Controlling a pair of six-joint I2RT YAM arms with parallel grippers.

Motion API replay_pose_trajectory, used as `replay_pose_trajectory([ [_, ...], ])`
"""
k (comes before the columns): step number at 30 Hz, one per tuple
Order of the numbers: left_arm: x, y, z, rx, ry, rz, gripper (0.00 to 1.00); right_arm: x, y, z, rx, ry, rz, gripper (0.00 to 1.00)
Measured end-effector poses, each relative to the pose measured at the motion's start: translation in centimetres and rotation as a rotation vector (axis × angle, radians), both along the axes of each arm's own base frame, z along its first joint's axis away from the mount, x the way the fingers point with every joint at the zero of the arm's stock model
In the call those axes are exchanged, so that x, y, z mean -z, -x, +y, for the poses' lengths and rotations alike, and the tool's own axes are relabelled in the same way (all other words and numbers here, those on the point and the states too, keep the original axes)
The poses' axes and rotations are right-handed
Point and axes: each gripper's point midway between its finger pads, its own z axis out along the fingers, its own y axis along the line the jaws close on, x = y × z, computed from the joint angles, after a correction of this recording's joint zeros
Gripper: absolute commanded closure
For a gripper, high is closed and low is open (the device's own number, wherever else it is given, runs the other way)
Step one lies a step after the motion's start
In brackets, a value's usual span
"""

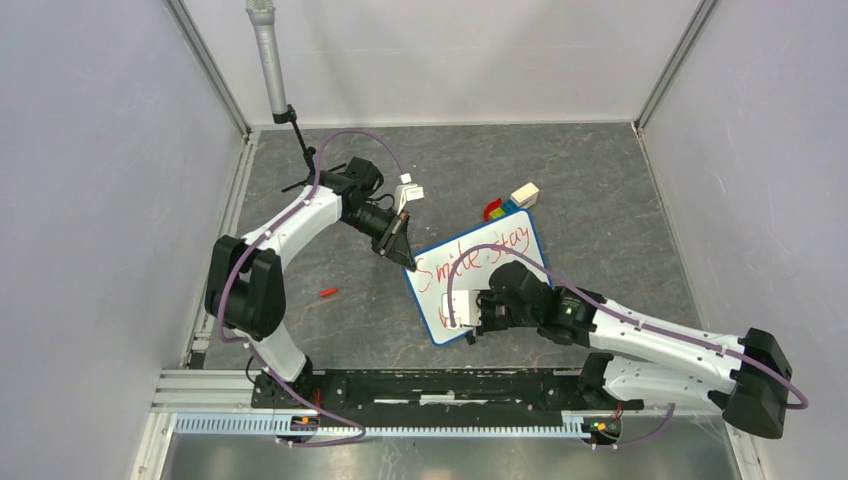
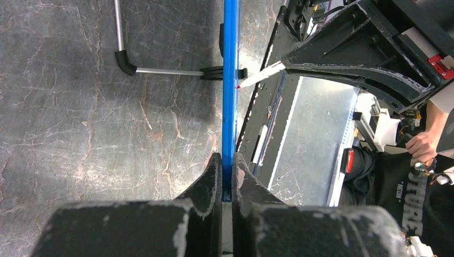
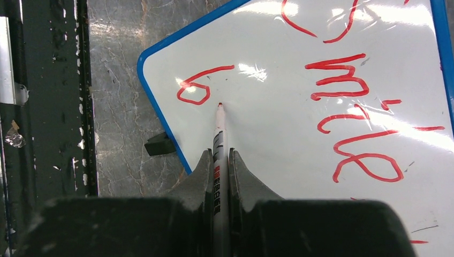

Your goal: Write a sentence on the whiteboard

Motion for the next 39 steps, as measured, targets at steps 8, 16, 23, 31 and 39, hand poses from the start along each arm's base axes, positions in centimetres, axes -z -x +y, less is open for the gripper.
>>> replay_pose_trajectory([
  [8, 0.0, 0.0, 0.0, 0.000, 0.000, 0.000, 0.98, 0.4, -0.5, -0.3, 0.024, 0.022, -0.012, 1.00],
  [16, 0.0, 0.0, 0.0, 0.000, 0.000, -0.001, 0.98, 0.8, -0.3, -0.6, 0.023, 0.032, -0.007, 1.00],
  [23, 0.0, 0.0, 0.0, 0.000, 0.000, -0.001, 0.98, 1.6, 0.4, -1.2, 0.004, 0.061, 0.023, 1.00],
  [31, 0.0, 0.0, 0.0, 0.000, 0.000, 0.000, 0.98, 1.9, 0.9, -1.2, -0.015, 0.068, 0.042, 1.00],
  [39, 0.0, 0.0, 0.0, 0.000, 0.000, 0.000, 0.98, 1.9, 0.7, -1.2, -0.004, 0.068, 0.037, 1.00],
])
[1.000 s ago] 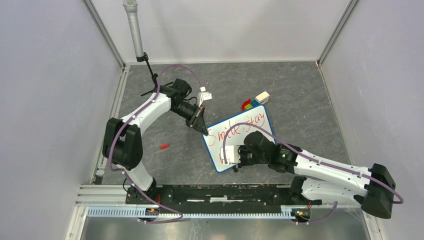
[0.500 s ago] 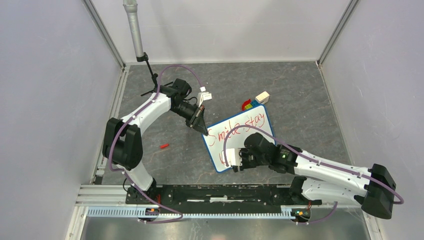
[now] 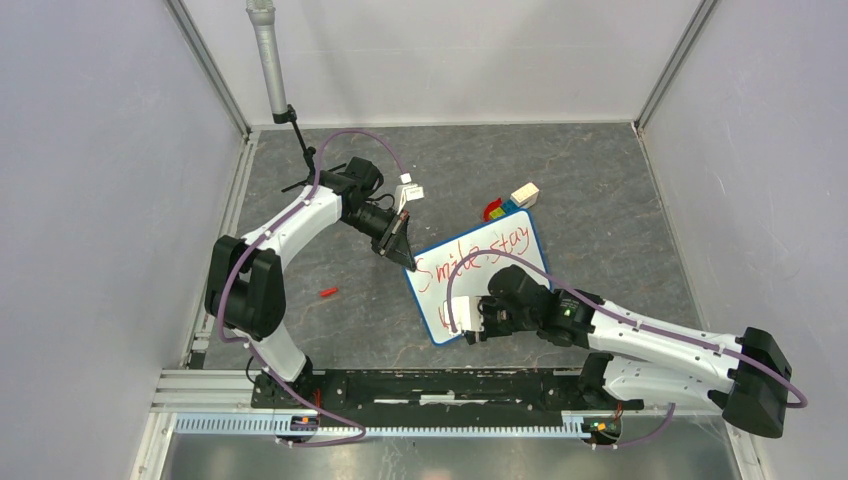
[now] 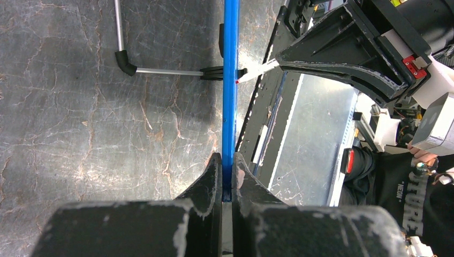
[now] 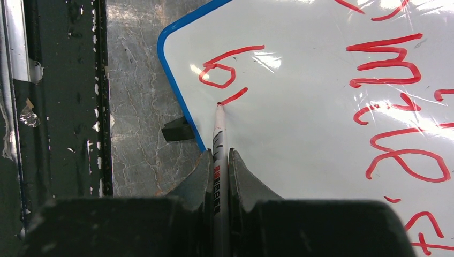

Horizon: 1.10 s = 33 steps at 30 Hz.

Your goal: Write a sentence on the whiteboard

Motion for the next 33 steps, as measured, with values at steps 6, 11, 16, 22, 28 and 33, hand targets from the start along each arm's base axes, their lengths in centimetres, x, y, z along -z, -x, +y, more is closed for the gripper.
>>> replay_pose_trajectory([
  [6, 0.0, 0.0, 0.0, 0.000, 0.000, 0.000, 0.98, -0.4, -0.4, 0.1, 0.018, -0.011, -0.013, 1.00],
  [11, 0.0, 0.0, 0.0, 0.000, 0.000, 0.000, 0.97, -0.9, -0.9, 0.2, 0.042, -0.029, -0.016, 1.00],
  [16, 0.0, 0.0, 0.0, 0.000, 0.000, 0.000, 0.98, -1.1, -1.3, 0.1, 0.056, -0.035, -0.017, 1.00],
  [22, 0.0, 0.0, 0.0, 0.000, 0.000, 0.000, 0.98, -1.6, -1.7, -0.4, 0.076, -0.042, -0.034, 1.00],
  [28, 0.0, 0.0, 0.0, 0.000, 0.000, 0.000, 0.98, -1.8, -1.2, -0.7, 0.052, -0.044, -0.028, 1.00],
  [33, 0.0, 0.0, 0.0, 0.000, 0.000, 0.000, 0.98, -1.7, -1.0, -0.8, 0.041, -0.037, -0.021, 1.00],
])
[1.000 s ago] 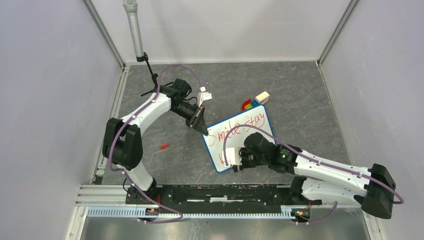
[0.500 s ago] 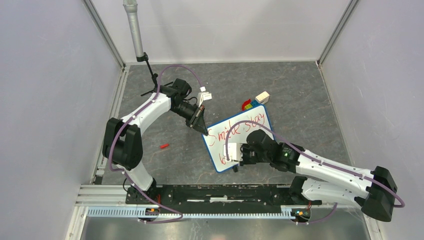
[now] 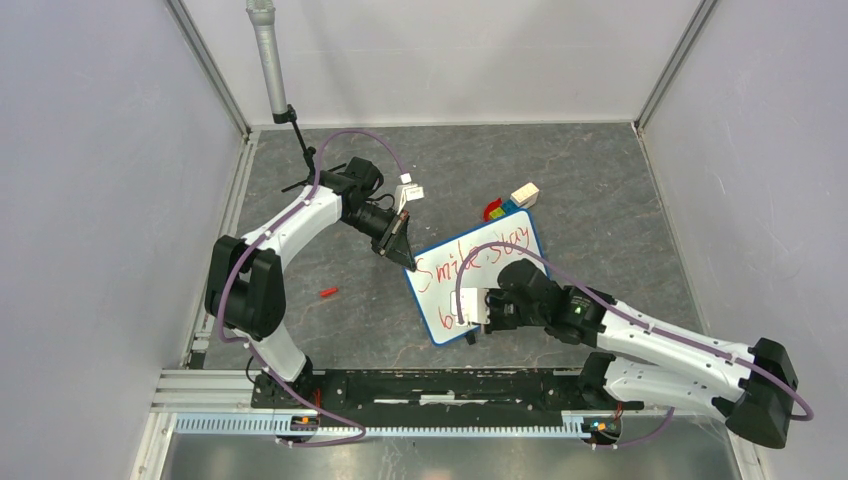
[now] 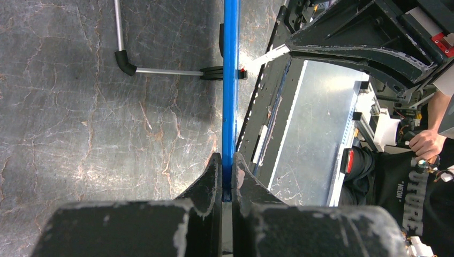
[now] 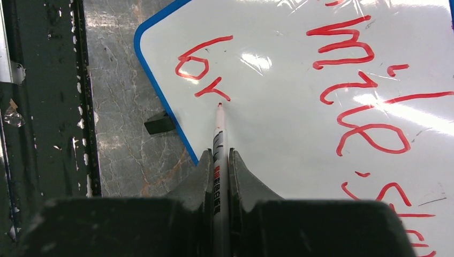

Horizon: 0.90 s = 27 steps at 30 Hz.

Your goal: Write a sentence on the whiteboard

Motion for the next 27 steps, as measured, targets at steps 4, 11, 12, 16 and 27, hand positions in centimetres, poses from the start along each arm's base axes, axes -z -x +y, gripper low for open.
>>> replay_pose_trajectory([
  [4, 0.0, 0.0, 0.0, 0.000, 0.000, 0.000, 0.97, 0.2, -0.2, 0.0, 0.007, 0.007, -0.002, 1.00],
  [11, 0.0, 0.0, 0.0, 0.000, 0.000, -0.001, 0.98, 0.3, -1.0, -0.3, 0.049, 0.023, -0.027, 1.00],
  [12, 0.0, 0.0, 0.0, 0.000, 0.000, -0.001, 0.98, 0.2, -1.1, -0.3, 0.053, 0.024, -0.028, 1.00],
  [16, 0.0, 0.0, 0.0, 0.000, 0.000, -0.001, 0.98, 0.0, -1.4, -0.6, 0.072, 0.023, -0.046, 1.00],
  [27, 0.0, 0.0, 0.0, 0.000, 0.000, 0.000, 0.98, 0.2, -1.0, -0.6, 0.051, 0.027, -0.030, 1.00],
])
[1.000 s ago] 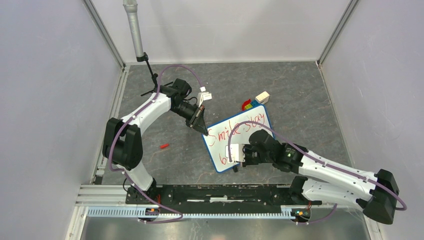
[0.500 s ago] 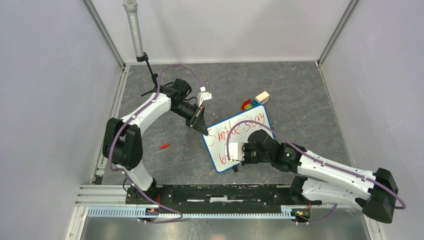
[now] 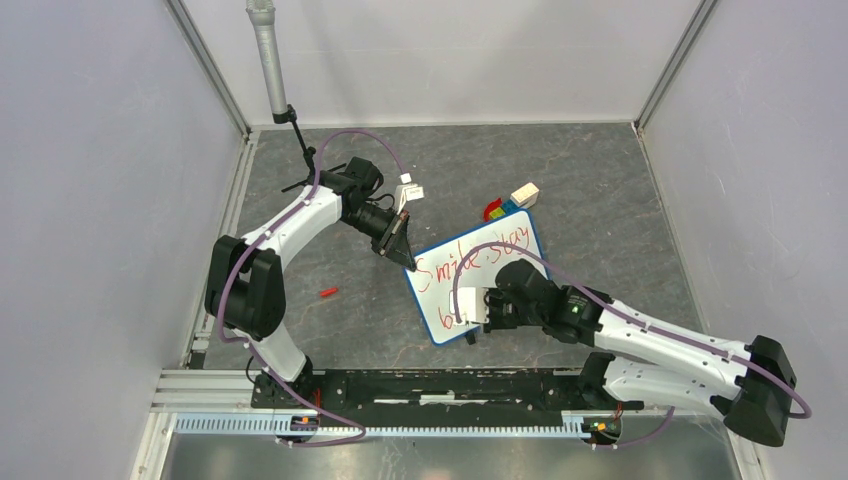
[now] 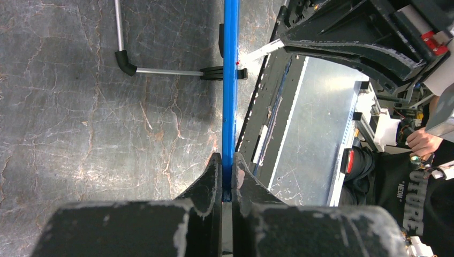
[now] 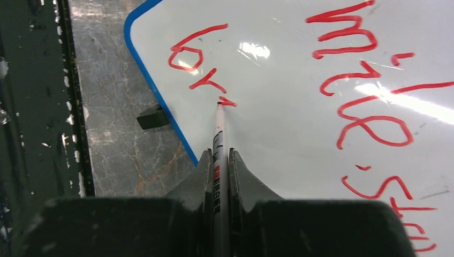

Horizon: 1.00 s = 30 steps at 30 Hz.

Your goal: Write a sentence on the whiteboard

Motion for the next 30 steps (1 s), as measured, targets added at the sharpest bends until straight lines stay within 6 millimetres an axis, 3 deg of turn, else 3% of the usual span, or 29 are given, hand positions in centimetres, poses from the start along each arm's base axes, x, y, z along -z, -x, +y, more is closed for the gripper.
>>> replay_pose_trajectory([
  [7, 0.0, 0.0, 0.0, 0.000, 0.000, 0.000, 0.98, 1.5, 1.3, -0.2, -0.055, 0.048, 0.047, 1.00],
  [13, 0.0, 0.0, 0.0, 0.000, 0.000, 0.000, 0.98, 1.5, 1.4, -0.5, -0.058, 0.062, 0.046, 1.00],
  [23, 0.0, 0.0, 0.0, 0.000, 0.001, 0.001, 0.97, -2.4, 0.2, 1.0, -0.049, -0.023, -0.018, 1.00],
  [30, 0.0, 0.0, 0.0, 0.000, 0.001, 0.001, 0.98, -2.4, -0.6, 1.4, -0.029, -0.015, -0.035, 1.00],
])
